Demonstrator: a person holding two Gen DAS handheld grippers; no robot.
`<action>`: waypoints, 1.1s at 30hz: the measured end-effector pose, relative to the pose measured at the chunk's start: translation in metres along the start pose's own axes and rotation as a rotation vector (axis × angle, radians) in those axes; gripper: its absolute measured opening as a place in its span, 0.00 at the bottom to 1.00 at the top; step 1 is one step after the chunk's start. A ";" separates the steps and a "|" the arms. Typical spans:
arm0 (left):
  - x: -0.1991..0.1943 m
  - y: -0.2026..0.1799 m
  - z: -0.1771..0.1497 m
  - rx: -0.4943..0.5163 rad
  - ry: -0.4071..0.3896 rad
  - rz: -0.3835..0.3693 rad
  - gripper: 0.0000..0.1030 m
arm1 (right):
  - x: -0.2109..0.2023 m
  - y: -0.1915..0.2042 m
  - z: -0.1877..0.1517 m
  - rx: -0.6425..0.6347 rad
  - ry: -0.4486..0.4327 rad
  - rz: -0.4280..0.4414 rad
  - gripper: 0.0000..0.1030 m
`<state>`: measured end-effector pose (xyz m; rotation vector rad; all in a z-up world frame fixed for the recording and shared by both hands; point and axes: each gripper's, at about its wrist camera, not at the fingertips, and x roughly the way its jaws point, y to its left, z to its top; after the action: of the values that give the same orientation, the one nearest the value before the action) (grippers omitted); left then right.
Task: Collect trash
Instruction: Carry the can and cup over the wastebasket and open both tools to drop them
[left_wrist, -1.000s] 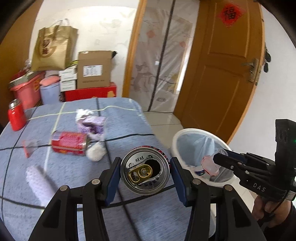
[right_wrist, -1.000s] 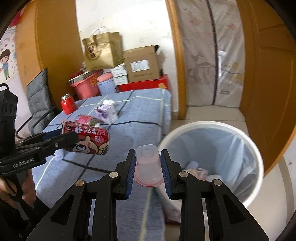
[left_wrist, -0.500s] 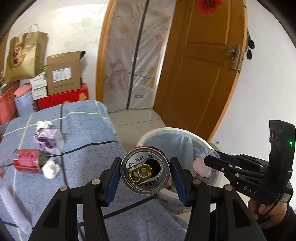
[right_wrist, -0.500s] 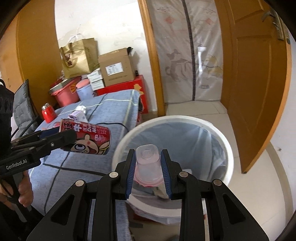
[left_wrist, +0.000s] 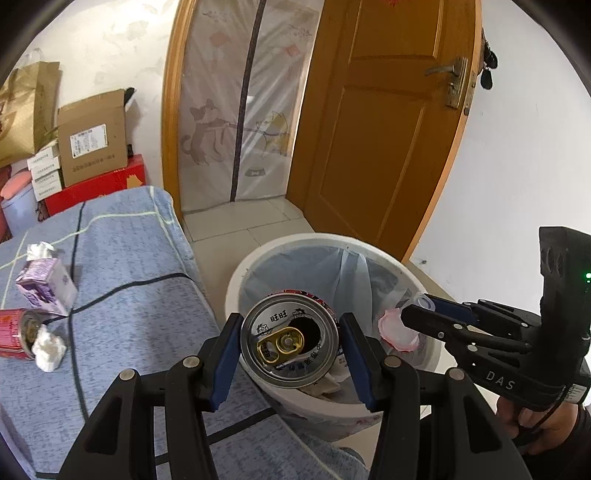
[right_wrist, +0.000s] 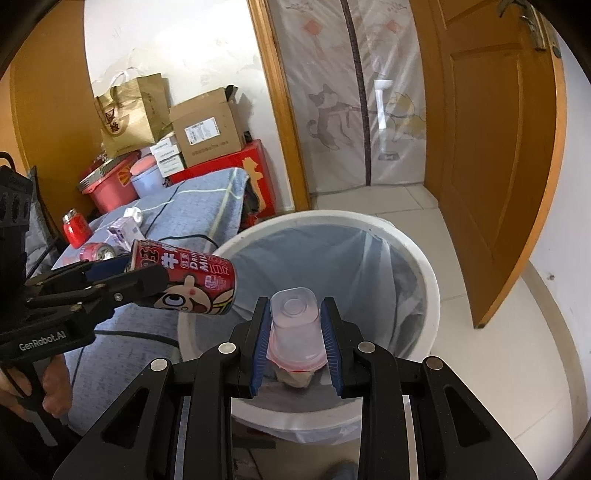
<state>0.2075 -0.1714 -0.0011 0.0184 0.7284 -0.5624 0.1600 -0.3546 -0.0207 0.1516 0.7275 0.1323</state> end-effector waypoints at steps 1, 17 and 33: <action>0.003 0.000 -0.001 0.000 0.006 -0.002 0.51 | 0.001 -0.002 -0.001 0.002 0.004 -0.001 0.28; 0.032 -0.006 -0.006 -0.002 0.073 -0.019 0.52 | 0.014 -0.015 -0.013 0.039 0.069 -0.029 0.28; 0.019 -0.010 0.000 0.011 0.034 -0.012 0.52 | 0.004 -0.015 -0.010 0.038 0.039 -0.030 0.40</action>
<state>0.2144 -0.1887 -0.0111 0.0344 0.7592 -0.5786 0.1569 -0.3680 -0.0333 0.1744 0.7710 0.0936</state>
